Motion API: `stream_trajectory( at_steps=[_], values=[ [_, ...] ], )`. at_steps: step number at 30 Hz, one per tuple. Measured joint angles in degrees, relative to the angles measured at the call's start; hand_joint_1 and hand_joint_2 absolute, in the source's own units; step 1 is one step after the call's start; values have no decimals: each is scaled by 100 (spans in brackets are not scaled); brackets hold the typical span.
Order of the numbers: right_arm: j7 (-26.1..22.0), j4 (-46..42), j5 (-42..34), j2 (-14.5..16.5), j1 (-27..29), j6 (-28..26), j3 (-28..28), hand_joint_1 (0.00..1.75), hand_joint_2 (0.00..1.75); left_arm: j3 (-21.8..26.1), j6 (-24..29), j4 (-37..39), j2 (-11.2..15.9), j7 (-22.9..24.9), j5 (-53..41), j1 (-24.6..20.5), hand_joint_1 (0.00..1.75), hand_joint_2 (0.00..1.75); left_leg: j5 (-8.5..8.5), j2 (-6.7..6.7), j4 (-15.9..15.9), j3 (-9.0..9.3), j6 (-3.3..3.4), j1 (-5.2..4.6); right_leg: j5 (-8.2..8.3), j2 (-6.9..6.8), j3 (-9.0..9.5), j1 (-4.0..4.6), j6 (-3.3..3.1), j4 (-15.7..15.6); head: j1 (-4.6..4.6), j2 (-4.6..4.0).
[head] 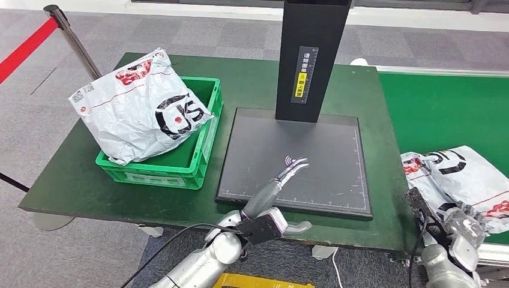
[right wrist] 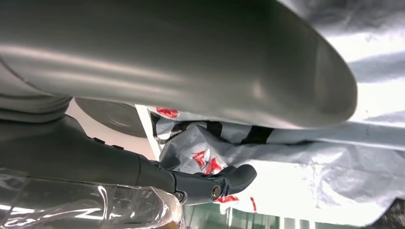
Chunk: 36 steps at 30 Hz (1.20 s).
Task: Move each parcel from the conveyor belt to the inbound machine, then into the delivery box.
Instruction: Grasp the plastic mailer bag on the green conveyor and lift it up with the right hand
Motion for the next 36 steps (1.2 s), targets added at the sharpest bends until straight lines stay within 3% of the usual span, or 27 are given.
stream_trajectory(
  at_steps=[4, 17, 32, 36],
  values=[
    [27, 42, 36, -33, 16, 13, 0, 0, 175, -48, -30, -42, 20, 17, -2, 20, 0, 175, 0, 0, 0, 0, 0, 0, 0, 0, 0, 0, 0, 0, -1, 0],
    [330, -171, 530, -234, 426, -50, -31, 0, 175, -148, -66, -94, 45, 125, -58, 73, 0, 175, -1, -3, 0, -1, 2, 0, -2, -4, 0, 0, 2, -2, -1, 0],
    [297, -308, 616, -362, 503, -34, -60, 2, 175, -155, -66, -241, 114, 151, -90, 221, 0, 175, -2, -4, 1, 0, 4, 0, -2, -6, 3, 0, 2, -2, 0, 0],
    [266, -306, 598, -349, 488, 47, -60, 175, 175, -155, -66, -326, 131, 160, -104, 261, 0, 175, -3, -5, 1, 0, 4, 0, -2, -8, 4, 0, 2, -2, 0, 0]
  ],
)
